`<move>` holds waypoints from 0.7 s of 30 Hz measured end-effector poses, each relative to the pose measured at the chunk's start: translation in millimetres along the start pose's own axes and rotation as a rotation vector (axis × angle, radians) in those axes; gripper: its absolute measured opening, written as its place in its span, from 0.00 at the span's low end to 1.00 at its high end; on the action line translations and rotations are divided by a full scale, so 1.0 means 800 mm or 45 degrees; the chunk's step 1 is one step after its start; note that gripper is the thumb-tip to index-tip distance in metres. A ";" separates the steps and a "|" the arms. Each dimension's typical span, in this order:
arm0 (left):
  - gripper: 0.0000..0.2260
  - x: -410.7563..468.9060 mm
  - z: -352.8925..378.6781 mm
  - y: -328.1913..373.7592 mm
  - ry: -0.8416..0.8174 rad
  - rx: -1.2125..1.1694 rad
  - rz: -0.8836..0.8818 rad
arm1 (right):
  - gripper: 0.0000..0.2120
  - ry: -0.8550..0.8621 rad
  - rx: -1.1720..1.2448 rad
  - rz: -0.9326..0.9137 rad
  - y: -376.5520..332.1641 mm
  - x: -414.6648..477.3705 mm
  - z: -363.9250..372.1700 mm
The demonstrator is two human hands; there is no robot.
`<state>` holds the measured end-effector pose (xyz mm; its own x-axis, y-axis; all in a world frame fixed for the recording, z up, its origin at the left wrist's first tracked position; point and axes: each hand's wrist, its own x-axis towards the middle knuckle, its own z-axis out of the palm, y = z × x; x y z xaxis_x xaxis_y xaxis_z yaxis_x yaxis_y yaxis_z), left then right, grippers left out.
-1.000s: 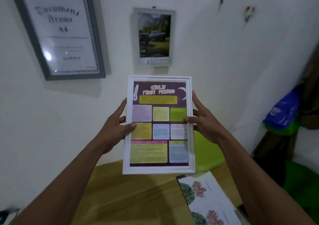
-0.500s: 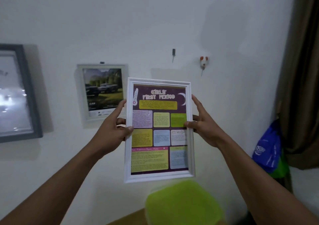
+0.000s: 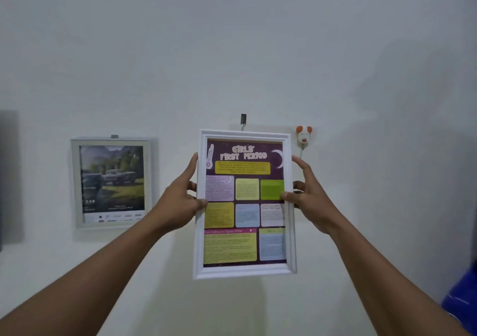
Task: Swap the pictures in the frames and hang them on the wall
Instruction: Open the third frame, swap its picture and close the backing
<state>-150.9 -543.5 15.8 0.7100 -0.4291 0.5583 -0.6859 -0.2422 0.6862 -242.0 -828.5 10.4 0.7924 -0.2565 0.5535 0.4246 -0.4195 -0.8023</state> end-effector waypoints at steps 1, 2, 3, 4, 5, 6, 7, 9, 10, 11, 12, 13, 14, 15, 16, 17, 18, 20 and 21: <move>0.46 0.009 0.003 0.003 0.017 0.019 -0.002 | 0.39 -0.004 -0.003 -0.007 0.001 0.012 -0.002; 0.46 0.016 0.006 0.005 0.035 0.034 -0.007 | 0.39 -0.007 0.000 -0.012 0.003 0.025 -0.003; 0.46 0.024 0.008 0.006 0.054 0.042 -0.007 | 0.40 -0.015 0.013 -0.014 0.004 0.037 -0.003; 0.46 0.031 0.009 0.005 0.072 0.049 -0.008 | 0.41 -0.026 0.028 -0.015 0.006 0.049 -0.003; 0.46 0.037 0.011 0.005 0.090 0.058 -0.009 | 0.41 -0.034 0.036 -0.018 0.008 0.061 -0.001; 0.45 0.045 0.012 0.004 0.104 0.070 -0.010 | 0.41 -0.038 0.038 -0.022 0.009 0.072 0.000; 0.45 0.052 0.014 0.003 0.119 0.083 -0.009 | 0.42 -0.039 0.039 -0.031 0.011 0.084 0.002; 0.45 0.069 0.016 0.002 0.146 0.105 0.006 | 0.42 -0.031 0.041 -0.050 0.015 0.104 0.006; 0.45 0.078 0.017 0.002 0.157 0.114 0.010 | 0.42 -0.020 0.043 -0.056 0.017 0.114 0.007; 0.45 0.087 0.018 0.001 0.166 0.120 0.011 | 0.42 -0.007 0.040 -0.063 0.019 0.123 0.008; 0.45 0.094 0.020 0.001 0.172 0.127 0.010 | 0.42 0.006 0.035 -0.071 0.023 0.130 0.008; 0.44 0.100 0.022 0.000 0.175 0.139 0.013 | 0.42 0.015 0.029 -0.072 0.027 0.136 0.008; 0.44 0.105 0.024 -0.001 0.179 0.152 0.019 | 0.42 0.020 0.028 -0.069 0.031 0.140 0.010; 0.44 0.107 0.027 -0.004 0.185 0.165 0.027 | 0.42 0.026 0.025 -0.069 0.037 0.142 0.011; 0.44 0.108 0.030 -0.007 0.191 0.174 0.032 | 0.42 0.032 0.022 -0.075 0.043 0.142 0.012; 0.44 0.109 0.034 -0.010 0.197 0.178 0.032 | 0.41 0.035 0.019 -0.085 0.048 0.142 0.014; 0.44 0.109 0.037 -0.014 0.202 0.174 0.030 | 0.41 0.037 0.022 -0.094 0.053 0.142 0.014; 0.45 0.109 0.042 -0.021 0.205 0.163 0.021 | 0.41 0.036 0.031 -0.103 0.059 0.143 0.015; 0.45 0.110 0.043 -0.023 0.210 0.155 0.016 | 0.41 0.042 0.028 -0.107 0.061 0.143 0.015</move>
<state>-81.5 -606.8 36.2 0.7106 -0.2871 0.6423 -0.7022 -0.3455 0.6225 -125.1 -868.1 31.8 0.7386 -0.2499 0.6261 0.4992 -0.4214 -0.7571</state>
